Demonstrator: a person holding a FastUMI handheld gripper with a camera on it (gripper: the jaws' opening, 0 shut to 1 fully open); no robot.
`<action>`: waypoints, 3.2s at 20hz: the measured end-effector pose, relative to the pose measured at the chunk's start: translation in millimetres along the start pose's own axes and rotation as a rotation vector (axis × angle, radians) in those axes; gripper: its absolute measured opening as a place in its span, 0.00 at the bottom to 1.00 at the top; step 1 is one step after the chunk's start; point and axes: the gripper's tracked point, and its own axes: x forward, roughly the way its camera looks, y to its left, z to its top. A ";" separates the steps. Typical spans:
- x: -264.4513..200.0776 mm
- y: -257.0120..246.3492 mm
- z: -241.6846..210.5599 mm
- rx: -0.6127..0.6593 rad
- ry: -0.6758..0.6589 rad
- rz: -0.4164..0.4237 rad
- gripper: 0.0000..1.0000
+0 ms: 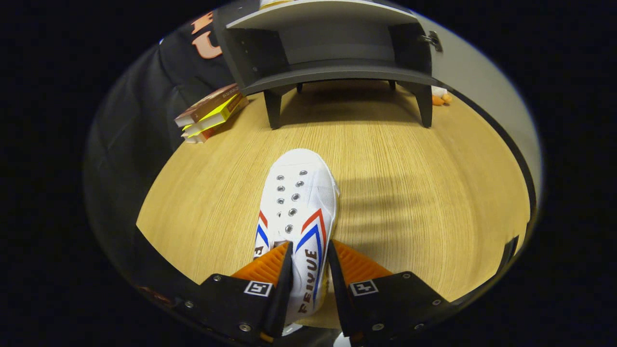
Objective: Open the shoe cabinet door, grab the shoes and put them into the shoe cabinet, then close the shoe cabinet door.
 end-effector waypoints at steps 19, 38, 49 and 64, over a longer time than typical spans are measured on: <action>-106.1 -18.5 87.2 0.133 -0.128 -0.144 0.03; -247.4 -28.0 265.2 0.132 -0.411 -0.233 0.03; -229.2 -53.9 413.6 0.125 -0.473 -0.305 0.03; -115.8 -79.8 483.9 0.194 -0.278 -0.288 0.08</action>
